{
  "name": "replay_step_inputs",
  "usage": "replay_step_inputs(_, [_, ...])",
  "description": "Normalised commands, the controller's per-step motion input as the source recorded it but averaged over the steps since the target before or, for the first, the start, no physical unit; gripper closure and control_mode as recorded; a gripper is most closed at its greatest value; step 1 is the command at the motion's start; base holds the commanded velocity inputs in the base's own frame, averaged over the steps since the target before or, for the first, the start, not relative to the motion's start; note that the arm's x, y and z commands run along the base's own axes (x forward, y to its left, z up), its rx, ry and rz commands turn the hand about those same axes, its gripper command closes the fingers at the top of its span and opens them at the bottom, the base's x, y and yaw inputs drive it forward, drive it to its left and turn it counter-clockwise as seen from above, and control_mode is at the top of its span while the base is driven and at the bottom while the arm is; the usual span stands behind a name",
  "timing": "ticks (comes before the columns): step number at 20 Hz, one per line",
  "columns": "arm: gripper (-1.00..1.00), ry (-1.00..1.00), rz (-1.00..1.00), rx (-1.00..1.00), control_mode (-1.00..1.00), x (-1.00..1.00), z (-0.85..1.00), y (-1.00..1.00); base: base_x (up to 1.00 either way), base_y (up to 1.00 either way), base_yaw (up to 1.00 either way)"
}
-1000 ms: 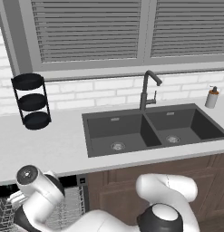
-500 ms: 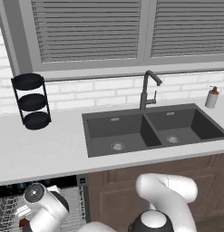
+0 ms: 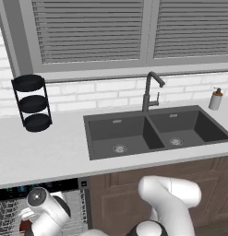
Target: Pick up the cup and bowl from the counter, place them in the dishwasher, and close the dishwasher door.
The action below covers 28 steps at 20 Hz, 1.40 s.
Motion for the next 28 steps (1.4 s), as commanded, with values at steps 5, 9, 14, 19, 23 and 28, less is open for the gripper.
replay_step_inputs(5, [1.0, 0.01, -0.19, 0.0, -1.0, 0.19, -0.31, 0.0, 0.0, 0.0, 0.0])
replay_step_inputs(9, [1.0, 0.0, -0.09, 0.0, -1.0, 0.2, -0.71, 0.0, 0.0, 0.0, 0.0])
replay_step_inputs(14, [1.0, 0.0, -0.05, 0.0, -1.0, 0.29, -0.77, 0.0, 0.0, 0.0, 0.0])
replay_step_inputs(19, [1.0, 0.0, -0.03, 0.0, -1.0, 0.07, -0.23, 0.0, 0.0, 0.0, 0.0])
replay_step_inputs(23, [1.0, -0.02, 0.0, 0.0, -1.0, 0.0, 0.0, 0.0, 0.0, 0.0, 0.0])
replay_step_inputs(28, [1.0, -0.05, 0.0, 0.0, -1.0, 0.0, 0.26, 0.0, 0.0, 0.0, 0.0])
